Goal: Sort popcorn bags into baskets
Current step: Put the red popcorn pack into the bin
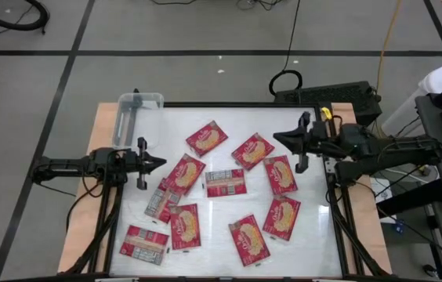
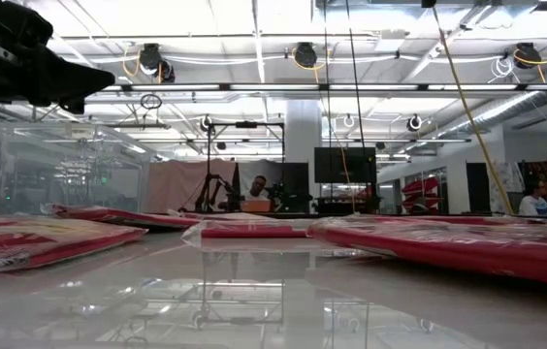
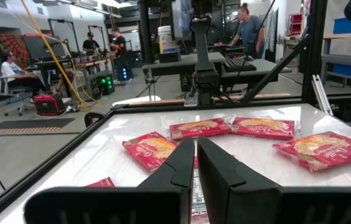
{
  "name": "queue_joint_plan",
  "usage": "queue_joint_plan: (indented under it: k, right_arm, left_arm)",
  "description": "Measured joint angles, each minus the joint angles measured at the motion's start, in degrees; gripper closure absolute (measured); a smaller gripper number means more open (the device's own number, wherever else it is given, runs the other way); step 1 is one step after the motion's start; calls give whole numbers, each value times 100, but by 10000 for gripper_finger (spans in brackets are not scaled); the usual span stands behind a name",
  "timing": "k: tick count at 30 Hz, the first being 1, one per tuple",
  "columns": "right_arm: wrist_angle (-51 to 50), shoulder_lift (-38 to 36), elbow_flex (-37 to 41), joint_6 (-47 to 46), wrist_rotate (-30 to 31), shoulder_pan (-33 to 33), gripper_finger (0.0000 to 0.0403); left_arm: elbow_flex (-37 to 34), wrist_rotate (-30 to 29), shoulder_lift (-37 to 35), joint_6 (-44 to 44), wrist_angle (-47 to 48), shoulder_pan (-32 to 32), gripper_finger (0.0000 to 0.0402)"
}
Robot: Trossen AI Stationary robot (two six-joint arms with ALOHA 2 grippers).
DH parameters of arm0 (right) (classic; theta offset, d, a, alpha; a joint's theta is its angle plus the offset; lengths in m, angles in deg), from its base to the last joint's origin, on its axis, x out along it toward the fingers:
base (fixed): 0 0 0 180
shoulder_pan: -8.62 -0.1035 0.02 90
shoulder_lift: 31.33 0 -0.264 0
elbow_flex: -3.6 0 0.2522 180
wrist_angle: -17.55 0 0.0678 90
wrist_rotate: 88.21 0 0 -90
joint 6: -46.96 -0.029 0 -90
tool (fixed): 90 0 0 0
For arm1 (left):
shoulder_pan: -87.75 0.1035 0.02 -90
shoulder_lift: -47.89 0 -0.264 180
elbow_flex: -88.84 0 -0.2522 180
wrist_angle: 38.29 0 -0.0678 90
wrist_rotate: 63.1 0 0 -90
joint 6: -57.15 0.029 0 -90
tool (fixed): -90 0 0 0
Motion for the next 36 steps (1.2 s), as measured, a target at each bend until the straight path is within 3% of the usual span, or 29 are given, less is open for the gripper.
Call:
queue_joint_plan:
  k: [15,25,36]
  right_arm:
    - [-1285,945,-328,-1316,-22,16,403]
    - [-1242,1990,-326,-890,-321,582,403]
    - [-687,3238,-25,-965,-313,586,403]
  left_arm:
    - [0,-1,0,-26,14,0,376]
    - [2,-1,0,-95,104,-1,376]
    - [141,-192,7,-400,-416,0,376]
